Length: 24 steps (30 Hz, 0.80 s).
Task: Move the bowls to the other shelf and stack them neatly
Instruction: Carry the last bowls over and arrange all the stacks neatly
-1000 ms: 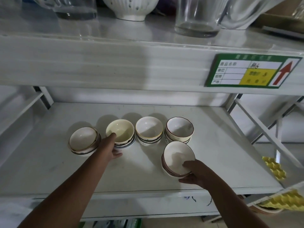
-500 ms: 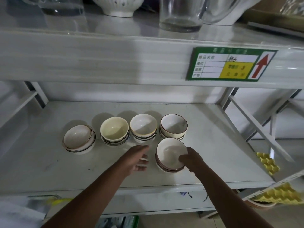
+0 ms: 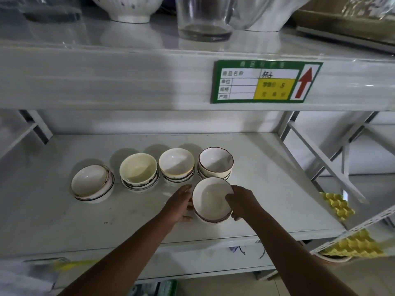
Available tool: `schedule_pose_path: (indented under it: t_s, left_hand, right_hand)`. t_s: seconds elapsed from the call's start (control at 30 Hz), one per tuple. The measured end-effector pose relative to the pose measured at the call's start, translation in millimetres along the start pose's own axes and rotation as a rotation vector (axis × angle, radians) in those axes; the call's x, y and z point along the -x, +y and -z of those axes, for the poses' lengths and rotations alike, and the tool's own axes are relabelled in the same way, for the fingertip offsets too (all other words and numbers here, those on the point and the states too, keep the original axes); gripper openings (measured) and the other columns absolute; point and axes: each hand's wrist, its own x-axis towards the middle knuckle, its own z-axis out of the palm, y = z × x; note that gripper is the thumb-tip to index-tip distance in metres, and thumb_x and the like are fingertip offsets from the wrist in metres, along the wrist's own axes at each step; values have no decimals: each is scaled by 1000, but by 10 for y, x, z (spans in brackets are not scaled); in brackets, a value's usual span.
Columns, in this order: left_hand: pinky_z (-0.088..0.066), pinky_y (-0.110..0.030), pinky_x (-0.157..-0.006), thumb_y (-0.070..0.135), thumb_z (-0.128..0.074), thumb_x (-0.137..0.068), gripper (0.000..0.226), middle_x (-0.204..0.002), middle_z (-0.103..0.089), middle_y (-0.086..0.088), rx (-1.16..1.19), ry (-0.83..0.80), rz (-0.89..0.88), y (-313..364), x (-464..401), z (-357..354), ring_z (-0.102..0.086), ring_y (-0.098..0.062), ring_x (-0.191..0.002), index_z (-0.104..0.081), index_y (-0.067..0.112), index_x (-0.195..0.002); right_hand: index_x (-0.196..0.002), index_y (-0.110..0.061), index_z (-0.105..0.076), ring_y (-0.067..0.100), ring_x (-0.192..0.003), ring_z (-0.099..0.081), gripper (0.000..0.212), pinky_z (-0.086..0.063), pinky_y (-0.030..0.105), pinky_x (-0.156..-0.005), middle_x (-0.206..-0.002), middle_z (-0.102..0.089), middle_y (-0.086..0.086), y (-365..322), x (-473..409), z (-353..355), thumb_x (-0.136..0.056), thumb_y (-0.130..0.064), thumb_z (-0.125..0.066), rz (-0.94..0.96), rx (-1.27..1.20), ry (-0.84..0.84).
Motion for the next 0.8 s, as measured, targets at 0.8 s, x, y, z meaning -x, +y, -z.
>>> schedule_pose_path:
  t_s: [0.8]
  left_hand:
    - [-50,-34,-82,20,-42,-89,24,-107,-68,-14,-1066,280,-129,47,-89,-231,-66,-35,-102,-58,11,-105]
  right_hand:
    - [-84,-1,-61,22,-43,-48,8,-38,21,-45,-58,-52,16,716,-152,581,-86,-3,-53,-244,-554,131]
